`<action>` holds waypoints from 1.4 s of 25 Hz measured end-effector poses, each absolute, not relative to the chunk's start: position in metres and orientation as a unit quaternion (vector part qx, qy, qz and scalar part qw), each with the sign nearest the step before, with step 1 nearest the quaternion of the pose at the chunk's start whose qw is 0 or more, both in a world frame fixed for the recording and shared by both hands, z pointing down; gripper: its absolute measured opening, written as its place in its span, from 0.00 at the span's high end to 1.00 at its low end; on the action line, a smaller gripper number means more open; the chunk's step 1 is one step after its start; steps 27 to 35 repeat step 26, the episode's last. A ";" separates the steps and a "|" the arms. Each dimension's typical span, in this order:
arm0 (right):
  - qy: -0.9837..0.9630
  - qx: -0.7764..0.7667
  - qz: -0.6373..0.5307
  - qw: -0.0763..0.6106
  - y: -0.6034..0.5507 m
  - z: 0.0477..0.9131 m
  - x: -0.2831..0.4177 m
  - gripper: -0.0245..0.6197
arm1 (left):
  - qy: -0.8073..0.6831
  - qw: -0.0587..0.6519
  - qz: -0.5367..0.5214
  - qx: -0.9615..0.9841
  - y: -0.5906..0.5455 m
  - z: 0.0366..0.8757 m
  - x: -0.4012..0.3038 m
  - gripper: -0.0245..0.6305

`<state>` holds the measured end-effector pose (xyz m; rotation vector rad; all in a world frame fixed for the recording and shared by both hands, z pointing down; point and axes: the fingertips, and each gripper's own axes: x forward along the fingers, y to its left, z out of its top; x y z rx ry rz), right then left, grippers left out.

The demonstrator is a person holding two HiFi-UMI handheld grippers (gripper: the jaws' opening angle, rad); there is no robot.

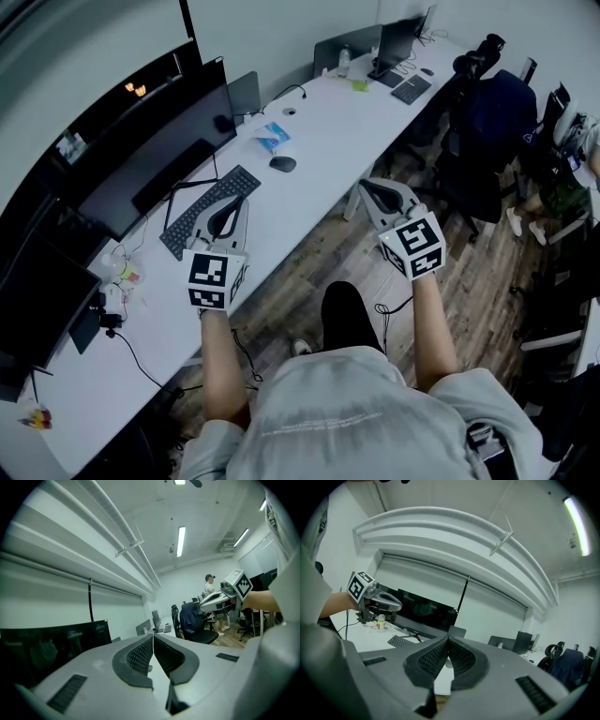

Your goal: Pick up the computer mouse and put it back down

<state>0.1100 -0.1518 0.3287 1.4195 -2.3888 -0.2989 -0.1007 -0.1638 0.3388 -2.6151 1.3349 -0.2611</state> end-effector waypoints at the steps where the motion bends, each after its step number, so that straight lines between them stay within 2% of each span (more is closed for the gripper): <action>1: -0.842 0.499 -0.108 0.175 -0.151 0.328 0.109 0.96 | 0.450 0.098 -0.088 -0.883 -0.163 0.338 -0.101 0.94; 35: -0.841 0.497 -0.113 0.178 -0.166 0.324 0.100 0.96 | 0.461 0.103 -0.088 -0.877 -0.180 0.331 -0.112 0.94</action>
